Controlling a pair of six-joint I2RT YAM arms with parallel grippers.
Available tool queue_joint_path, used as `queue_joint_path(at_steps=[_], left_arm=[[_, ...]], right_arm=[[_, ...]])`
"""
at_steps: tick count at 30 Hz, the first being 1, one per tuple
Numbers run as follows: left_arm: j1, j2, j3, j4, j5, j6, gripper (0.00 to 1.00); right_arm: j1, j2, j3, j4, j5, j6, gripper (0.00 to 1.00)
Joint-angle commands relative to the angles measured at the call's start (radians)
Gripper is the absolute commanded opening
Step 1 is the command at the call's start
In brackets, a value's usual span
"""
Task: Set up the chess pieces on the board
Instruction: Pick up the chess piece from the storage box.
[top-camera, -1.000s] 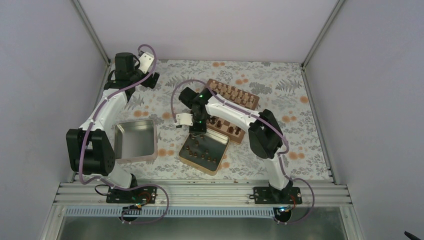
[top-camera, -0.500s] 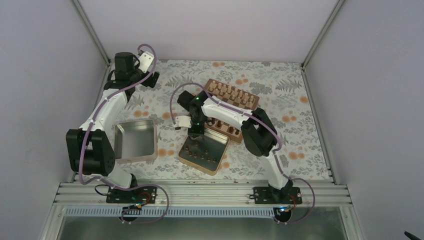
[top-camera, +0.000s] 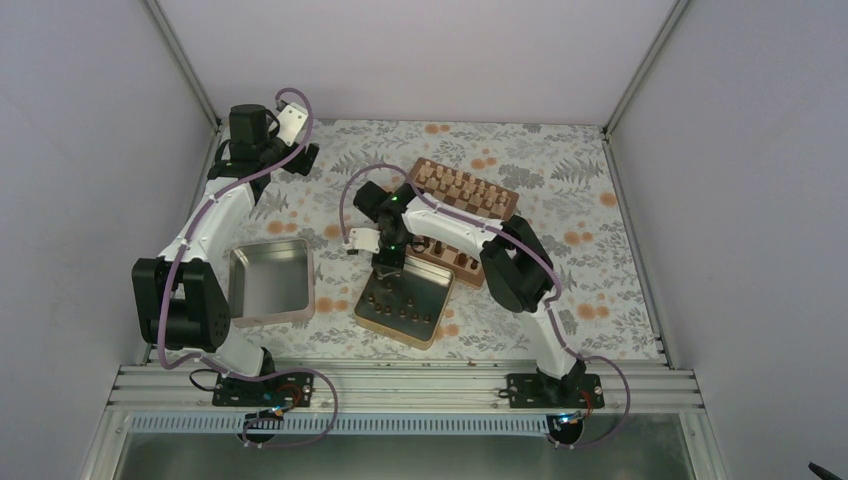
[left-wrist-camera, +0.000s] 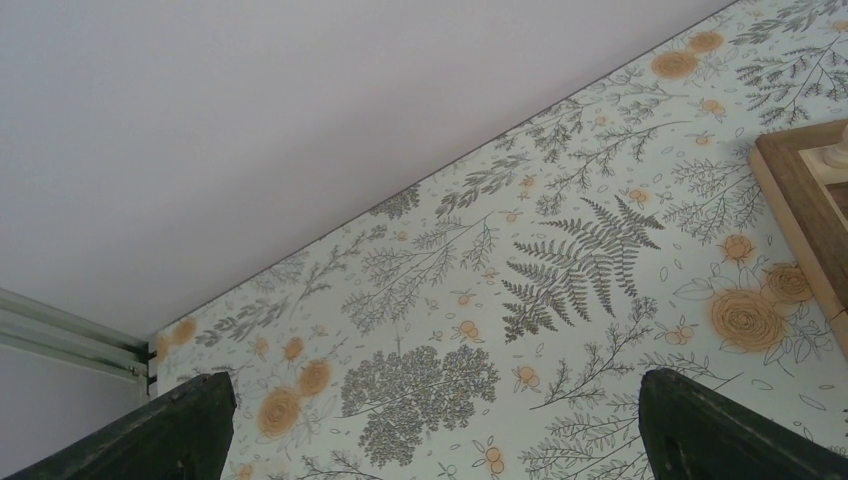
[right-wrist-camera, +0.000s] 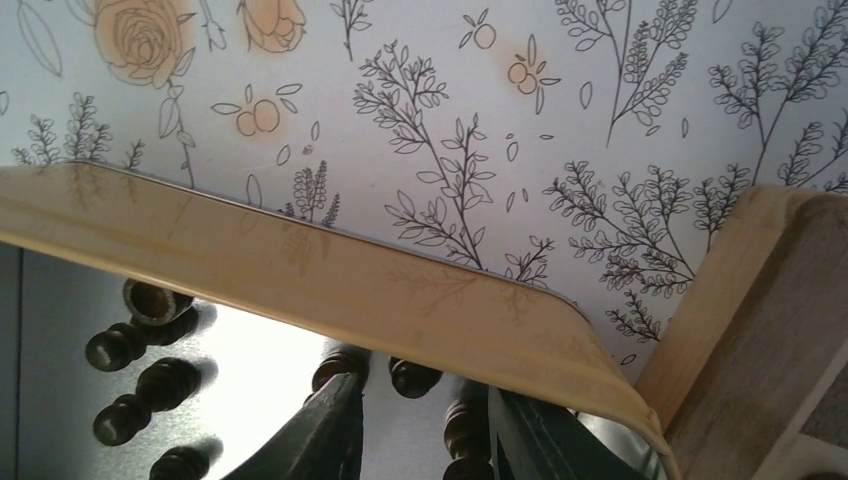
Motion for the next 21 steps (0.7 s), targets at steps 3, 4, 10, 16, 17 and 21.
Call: queue_joint_path(at_steps=[3,4,10,16,17,21], left_arm=[[0.002,-0.028,-0.008,0.019,0.021,0.009,1.0],[0.002,-0.028,-0.008,0.019,0.022,0.009,1.0],[0.002,-0.028,-0.005,0.016,0.028,0.008,1.0],[0.002,-0.03,-0.003,0.012,0.031,0.008,1.0],[0.002,-0.029,-0.003,0.011,0.032,0.008,1.0],[0.002,-0.029,-0.002,0.01,0.031,0.008,1.0]], right_arm=[[0.012,-0.045,-0.034,0.045,0.048,0.042,0.36],[0.012,-0.055,-0.044,0.048,0.062,0.035,0.37],[0.012,-0.104,-0.083,0.022,0.114,-0.03,0.41],[0.011,-0.119,-0.077,-0.002,0.135,-0.043,0.41],[0.011,-0.117,-0.078,-0.005,0.137,-0.045,0.41],[0.011,-0.112,-0.085,-0.003,0.142,-0.05,0.41]])
